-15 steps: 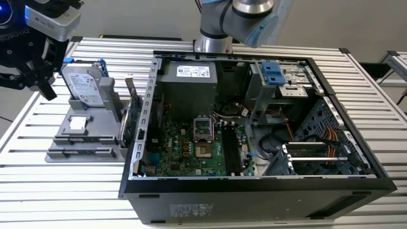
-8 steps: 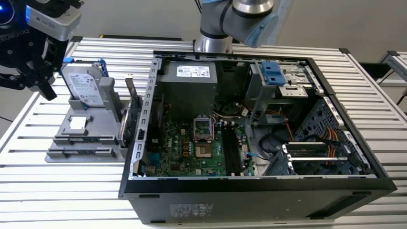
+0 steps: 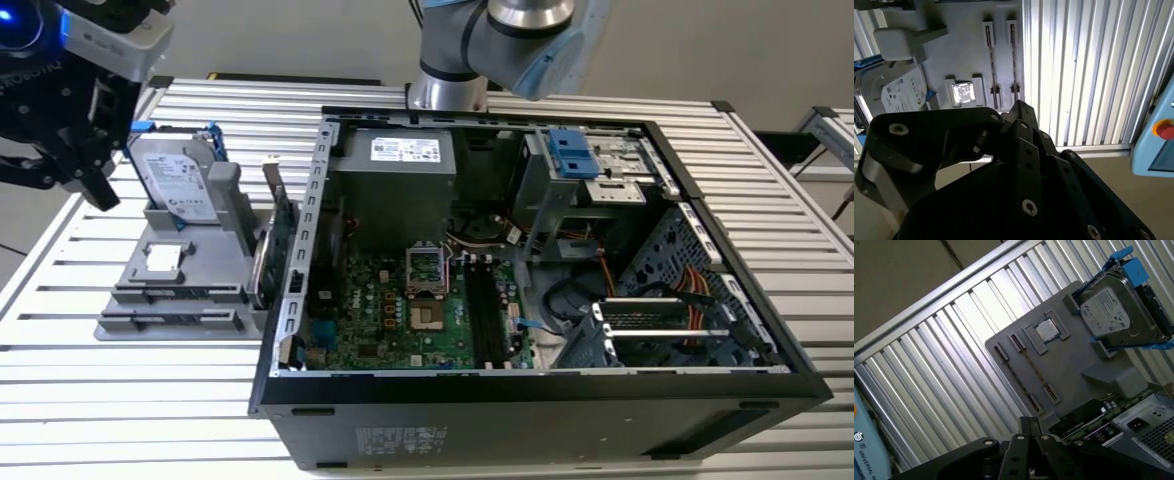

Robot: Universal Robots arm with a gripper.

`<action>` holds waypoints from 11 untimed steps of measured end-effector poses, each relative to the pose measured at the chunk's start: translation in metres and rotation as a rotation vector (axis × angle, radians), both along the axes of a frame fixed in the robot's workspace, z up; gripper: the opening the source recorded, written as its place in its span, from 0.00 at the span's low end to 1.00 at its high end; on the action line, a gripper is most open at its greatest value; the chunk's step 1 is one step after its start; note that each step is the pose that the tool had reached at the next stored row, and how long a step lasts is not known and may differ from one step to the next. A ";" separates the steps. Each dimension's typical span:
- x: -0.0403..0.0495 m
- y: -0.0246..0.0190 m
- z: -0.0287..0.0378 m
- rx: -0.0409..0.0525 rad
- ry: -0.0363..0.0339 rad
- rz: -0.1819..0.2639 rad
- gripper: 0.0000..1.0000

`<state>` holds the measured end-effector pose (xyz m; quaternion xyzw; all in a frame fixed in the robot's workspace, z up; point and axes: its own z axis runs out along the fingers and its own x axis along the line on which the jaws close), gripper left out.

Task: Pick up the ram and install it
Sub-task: 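Pick up the ram and move it above insertion slot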

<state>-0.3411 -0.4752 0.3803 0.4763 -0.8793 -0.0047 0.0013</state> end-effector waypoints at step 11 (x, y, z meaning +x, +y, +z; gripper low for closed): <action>0.0000 0.0000 -0.0015 0.0005 -0.0001 0.150 0.00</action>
